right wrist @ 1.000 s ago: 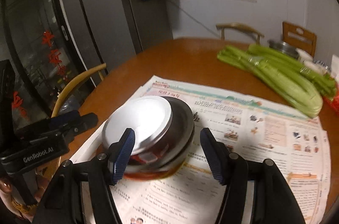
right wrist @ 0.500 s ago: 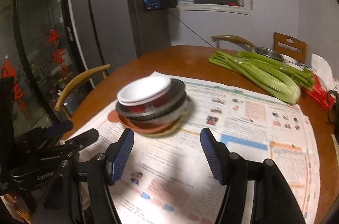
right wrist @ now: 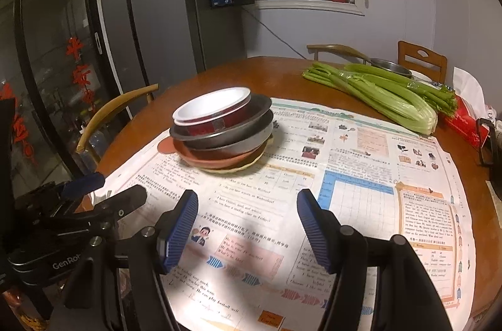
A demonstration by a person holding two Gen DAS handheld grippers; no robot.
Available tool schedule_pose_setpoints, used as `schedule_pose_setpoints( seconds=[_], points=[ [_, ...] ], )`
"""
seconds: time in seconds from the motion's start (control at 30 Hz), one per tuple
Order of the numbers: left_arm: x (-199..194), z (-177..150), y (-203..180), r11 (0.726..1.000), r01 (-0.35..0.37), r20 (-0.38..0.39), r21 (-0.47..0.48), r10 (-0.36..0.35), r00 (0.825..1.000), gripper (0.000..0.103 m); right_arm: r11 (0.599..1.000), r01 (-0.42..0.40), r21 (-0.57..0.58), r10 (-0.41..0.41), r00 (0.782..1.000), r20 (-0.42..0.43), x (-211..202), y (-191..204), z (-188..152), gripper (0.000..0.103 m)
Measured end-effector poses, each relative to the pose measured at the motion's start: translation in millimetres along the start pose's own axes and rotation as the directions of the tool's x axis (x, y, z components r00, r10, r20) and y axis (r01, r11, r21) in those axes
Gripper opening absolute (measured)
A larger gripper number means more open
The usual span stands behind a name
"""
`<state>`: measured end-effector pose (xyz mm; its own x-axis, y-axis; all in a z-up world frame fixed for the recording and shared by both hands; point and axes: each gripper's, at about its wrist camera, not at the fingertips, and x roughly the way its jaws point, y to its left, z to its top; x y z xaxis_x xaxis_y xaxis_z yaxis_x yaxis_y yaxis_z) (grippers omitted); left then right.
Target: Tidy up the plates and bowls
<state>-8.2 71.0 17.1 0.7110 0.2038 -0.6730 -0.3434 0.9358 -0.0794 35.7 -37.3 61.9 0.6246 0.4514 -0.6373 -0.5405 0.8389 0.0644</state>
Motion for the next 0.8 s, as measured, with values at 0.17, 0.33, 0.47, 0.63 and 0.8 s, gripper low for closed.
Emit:
schedule_pose_setpoints(
  seconds=[0.17,0.33,0.47,0.63,0.8],
  points=[
    [1.4,-1.2,0.5,1.0,0.003,-0.008,-0.005,-0.003,1.0,0.073,1.0,0.009,-0.006,-0.009,1.0,-0.002,-2.3,2.9,-4.5,0.065],
    [-0.2,-2.1,1.2,1.0,0.004,-0.004,-0.009,-0.004,1.0,0.073,1.0,0.013,-0.004,-0.013,1.0,0.0,-5.3,5.4,-6.7,0.065],
    [0.5,-2.7,1.7,1.0,0.005,-0.008,-0.008,-0.005,1.0,0.073,1.0,0.013,-0.003,-0.013,1.0,0.003,-6.2,7.0,-7.3,0.065],
    [0.9,-2.6,4.2,1.0,-0.002,-0.01,-0.009,0.002,1.0,0.073,1.0,0.013,-0.001,-0.013,1.0,-0.003,-5.8,7.9,-8.5,0.065],
    [0.4,-3.1,4.3,1.0,-0.003,-0.01,-0.007,0.003,1.0,0.073,1.0,0.012,0.003,-0.012,1.0,-0.01,-5.0,7.9,-9.6,0.065]
  ],
)
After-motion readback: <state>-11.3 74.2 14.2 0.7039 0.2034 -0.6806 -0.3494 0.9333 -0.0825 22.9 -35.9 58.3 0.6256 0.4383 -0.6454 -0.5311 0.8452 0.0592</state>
